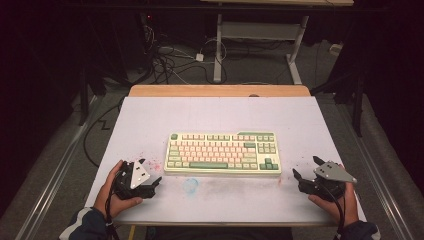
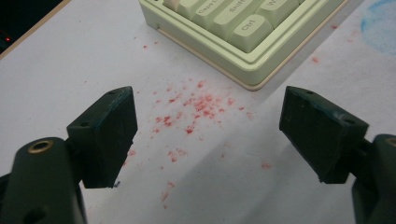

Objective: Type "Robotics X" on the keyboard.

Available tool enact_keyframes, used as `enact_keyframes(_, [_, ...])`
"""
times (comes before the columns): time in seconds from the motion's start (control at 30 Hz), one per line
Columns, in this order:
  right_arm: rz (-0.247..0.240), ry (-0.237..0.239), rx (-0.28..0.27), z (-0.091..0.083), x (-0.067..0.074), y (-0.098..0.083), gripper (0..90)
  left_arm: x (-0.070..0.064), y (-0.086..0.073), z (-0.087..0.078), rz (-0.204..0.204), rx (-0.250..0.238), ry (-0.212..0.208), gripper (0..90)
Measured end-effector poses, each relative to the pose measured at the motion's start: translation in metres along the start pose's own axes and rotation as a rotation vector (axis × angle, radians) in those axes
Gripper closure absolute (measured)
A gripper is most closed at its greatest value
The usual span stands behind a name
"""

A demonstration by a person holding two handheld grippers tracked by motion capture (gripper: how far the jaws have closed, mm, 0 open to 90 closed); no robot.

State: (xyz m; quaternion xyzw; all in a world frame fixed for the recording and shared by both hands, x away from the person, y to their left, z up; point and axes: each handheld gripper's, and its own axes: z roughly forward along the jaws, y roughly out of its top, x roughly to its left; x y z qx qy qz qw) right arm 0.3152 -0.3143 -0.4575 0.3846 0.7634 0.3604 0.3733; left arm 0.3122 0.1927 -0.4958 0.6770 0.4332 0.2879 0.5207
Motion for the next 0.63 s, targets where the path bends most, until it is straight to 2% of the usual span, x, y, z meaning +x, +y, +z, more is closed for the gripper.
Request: enact_keyframes(0.63, [0.002,-0.006,0.009,0.0011,-0.0017,-0.0027,22.1,-0.002,-0.0008,0.0056,0.017,0.027,-0.007,17.8])
